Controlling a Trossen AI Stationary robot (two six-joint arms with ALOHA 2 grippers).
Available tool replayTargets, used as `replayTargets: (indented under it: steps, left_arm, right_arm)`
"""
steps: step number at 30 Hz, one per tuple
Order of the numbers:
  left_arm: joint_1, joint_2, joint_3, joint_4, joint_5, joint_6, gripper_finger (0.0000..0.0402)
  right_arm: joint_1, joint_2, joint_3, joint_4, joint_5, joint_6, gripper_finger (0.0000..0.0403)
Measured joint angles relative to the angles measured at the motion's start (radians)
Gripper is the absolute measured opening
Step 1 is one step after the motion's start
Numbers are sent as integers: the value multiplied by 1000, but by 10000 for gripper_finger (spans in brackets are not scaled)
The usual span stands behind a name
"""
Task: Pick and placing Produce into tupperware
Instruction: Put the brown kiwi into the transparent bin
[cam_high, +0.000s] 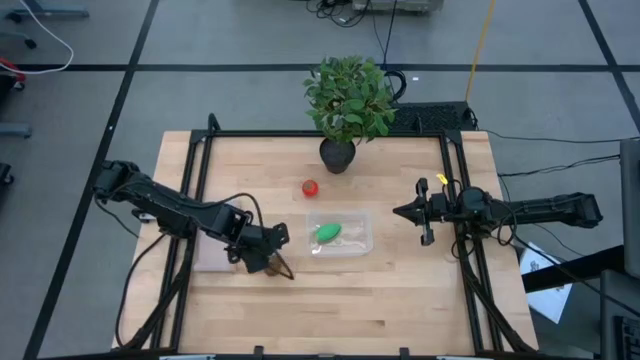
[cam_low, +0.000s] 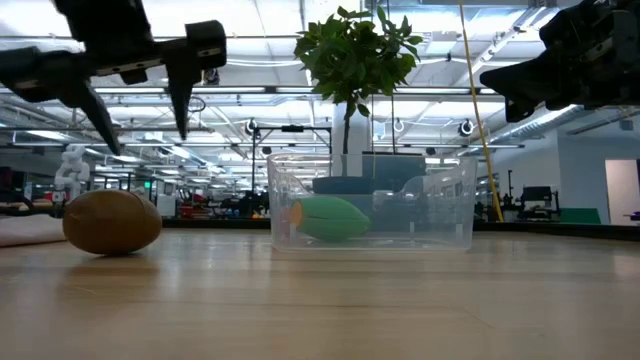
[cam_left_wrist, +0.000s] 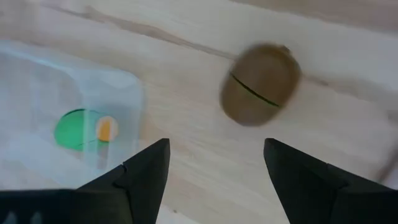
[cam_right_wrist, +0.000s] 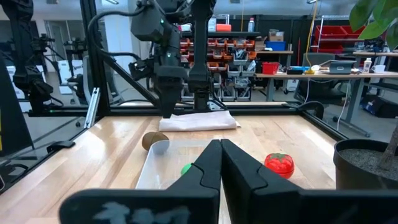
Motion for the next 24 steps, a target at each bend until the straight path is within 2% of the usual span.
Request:
replayTargets:
  steps: [9, 15, 24]
  left_arm:
    - [-37, 0, -10, 50, -77, 109, 267]
    - [-37, 0, -10, 119, 26, 121, 267]
    - [-34, 24, -10, 100, 100, 86, 267]
  right_arm:
    - [0, 0, 0, 1, 0, 4, 0]
    - [0, 0, 0, 1, 1, 27, 0]
    - [0, 0, 0, 1, 1, 27, 0]
